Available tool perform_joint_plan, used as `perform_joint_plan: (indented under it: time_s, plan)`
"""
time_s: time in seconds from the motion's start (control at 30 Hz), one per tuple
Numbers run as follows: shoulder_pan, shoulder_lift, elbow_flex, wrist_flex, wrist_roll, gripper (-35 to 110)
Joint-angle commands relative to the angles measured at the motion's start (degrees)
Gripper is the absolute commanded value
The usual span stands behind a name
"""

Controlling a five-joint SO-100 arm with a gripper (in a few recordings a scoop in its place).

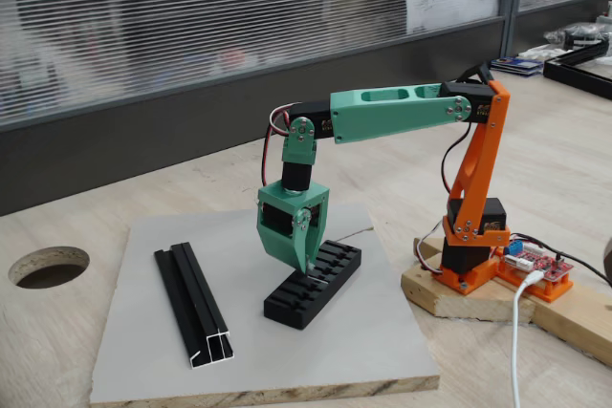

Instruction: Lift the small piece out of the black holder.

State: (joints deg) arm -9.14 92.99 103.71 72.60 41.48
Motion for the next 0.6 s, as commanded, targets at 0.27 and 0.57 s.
perform_joint_plan:
  time_s: [0.27, 0.57]
  plan:
    - [-1.85, 1.14, -1.41, 0.35, 0.00, 6]
    - [-1.76, 1.58, -1.58, 0.44, -0.44, 6]
